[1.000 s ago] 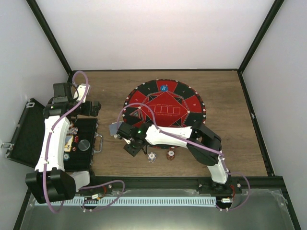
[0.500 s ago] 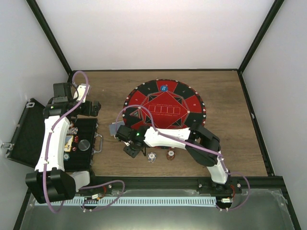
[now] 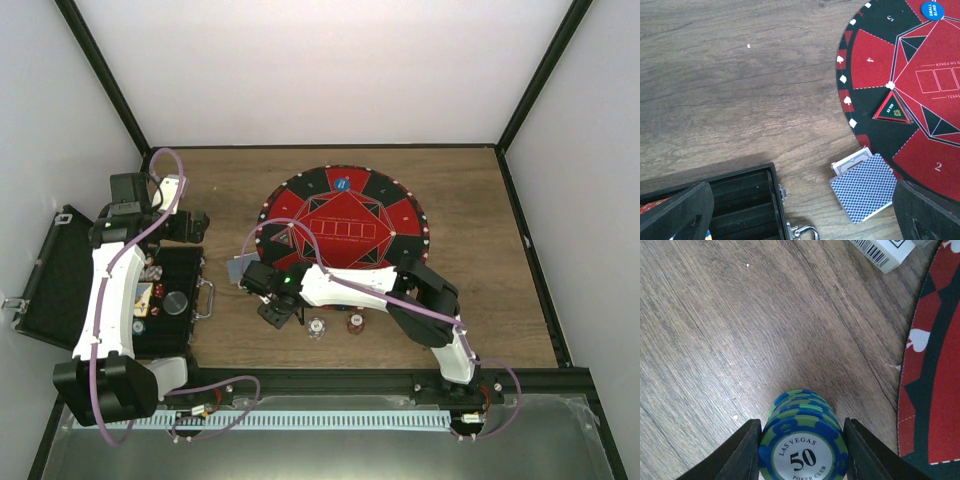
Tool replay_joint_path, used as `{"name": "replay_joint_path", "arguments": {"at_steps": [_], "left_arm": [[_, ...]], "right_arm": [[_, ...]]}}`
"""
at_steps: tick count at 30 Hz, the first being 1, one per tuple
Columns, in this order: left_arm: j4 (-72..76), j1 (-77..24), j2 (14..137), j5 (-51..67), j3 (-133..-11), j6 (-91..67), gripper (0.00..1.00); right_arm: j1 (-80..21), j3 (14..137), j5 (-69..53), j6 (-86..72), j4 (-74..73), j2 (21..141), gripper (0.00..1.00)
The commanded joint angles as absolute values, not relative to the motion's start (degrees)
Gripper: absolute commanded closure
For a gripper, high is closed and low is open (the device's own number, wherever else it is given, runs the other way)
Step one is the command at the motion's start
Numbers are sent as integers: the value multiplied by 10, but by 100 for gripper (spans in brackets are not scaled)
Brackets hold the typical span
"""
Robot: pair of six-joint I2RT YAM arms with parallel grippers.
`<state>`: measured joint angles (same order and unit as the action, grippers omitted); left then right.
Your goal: Distribute texas hold em gaming equipment
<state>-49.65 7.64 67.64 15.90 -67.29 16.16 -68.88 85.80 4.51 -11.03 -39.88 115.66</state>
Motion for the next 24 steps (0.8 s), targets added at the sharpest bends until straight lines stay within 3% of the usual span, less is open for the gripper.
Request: {"name": "replay_joint_path", "arguments": {"at_steps": [1, 10, 24], "left_arm": [[-497, 82, 669, 159, -677, 163, 0], [-509, 84, 674, 173, -688, 162, 0], [-520, 86, 675, 184, -698, 159, 0]], "right_arm": [[-692, 889, 51, -110, -409, 1135, 88], [-664, 918, 72, -129, -422, 1106, 89], [-522, 943, 32, -142, -379, 1157, 90]]}}
